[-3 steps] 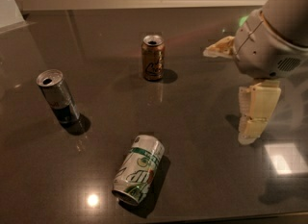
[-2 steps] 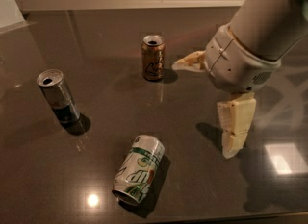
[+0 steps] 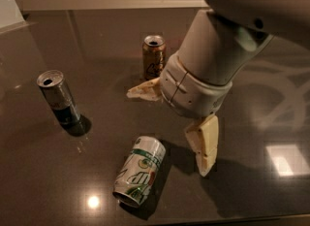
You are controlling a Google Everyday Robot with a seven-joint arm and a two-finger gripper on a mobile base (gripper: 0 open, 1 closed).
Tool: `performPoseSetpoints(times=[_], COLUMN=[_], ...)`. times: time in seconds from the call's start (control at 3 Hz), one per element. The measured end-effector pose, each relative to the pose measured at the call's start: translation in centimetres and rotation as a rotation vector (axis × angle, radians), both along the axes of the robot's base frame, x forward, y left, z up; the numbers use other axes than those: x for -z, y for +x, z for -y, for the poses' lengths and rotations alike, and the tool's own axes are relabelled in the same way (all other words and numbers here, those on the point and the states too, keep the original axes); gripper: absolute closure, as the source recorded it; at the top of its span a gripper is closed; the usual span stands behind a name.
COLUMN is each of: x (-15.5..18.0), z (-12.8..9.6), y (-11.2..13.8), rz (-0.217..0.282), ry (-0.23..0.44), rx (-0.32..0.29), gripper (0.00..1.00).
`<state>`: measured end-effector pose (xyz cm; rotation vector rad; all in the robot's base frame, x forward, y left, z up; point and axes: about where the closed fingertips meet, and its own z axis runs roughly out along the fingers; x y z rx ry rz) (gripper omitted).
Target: Place 7up can upright
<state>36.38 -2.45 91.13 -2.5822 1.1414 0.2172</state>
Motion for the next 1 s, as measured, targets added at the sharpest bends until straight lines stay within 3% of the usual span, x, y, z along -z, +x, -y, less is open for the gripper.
performPoseSetpoints(times=[0.33, 1.0], x=[1.4, 4.4], z=[-2.2, -4.1], y=[-1.6, -4.0], rz=[0.03, 0.093], ry=[-0.031, -0.104], rx=[-0.143, -0.359], gripper=[0.0, 0.0])
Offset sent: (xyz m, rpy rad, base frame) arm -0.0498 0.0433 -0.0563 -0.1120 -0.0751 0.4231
